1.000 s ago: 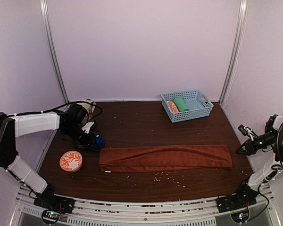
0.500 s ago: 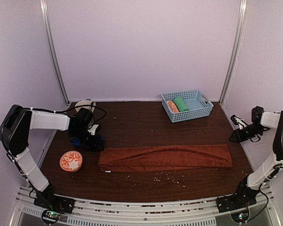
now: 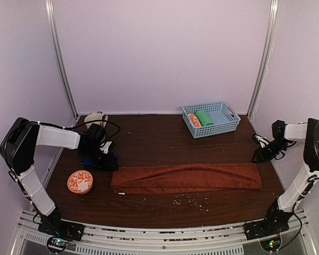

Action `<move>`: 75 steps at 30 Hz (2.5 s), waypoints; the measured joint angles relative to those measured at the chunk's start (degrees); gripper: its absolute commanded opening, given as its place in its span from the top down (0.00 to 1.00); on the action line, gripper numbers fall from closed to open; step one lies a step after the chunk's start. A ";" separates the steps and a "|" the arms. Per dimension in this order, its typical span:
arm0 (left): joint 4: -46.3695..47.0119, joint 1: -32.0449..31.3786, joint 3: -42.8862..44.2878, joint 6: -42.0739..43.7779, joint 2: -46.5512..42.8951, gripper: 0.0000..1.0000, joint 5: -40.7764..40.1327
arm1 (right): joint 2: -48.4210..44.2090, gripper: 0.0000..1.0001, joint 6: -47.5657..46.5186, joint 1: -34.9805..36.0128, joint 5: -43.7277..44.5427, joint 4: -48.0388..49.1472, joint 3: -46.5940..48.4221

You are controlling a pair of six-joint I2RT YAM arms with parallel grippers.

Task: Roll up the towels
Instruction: Pick up the towel from the center of the board, then flatten out the towel at the center of the board.

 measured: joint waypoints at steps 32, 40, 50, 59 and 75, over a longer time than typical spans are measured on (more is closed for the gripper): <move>8.57 -0.11 -4.28 2.05 -4.79 1.00 0.20 | 1.64 1.00 -0.79 -0.11 2.71 0.74 -0.13; 17.00 -0.24 -8.04 2.03 -21.22 1.00 -0.48 | -10.78 1.00 1.77 -0.98 -0.50 0.52 4.20; 19.04 -0.50 -15.61 1.49 -41.00 1.00 -5.60 | -25.03 1.00 3.65 -5.38 -5.51 -0.11 5.86; 17.62 -0.98 -20.72 0.74 -63.39 1.00 -7.04 | -46.86 1.00 2.54 -7.34 -7.69 -4.24 3.74; 13.49 -3.06 -27.45 -8.02 -53.07 1.00 -8.70 | -40.50 1.00 -6.43 -7.93 -3.28 -9.57 -5.92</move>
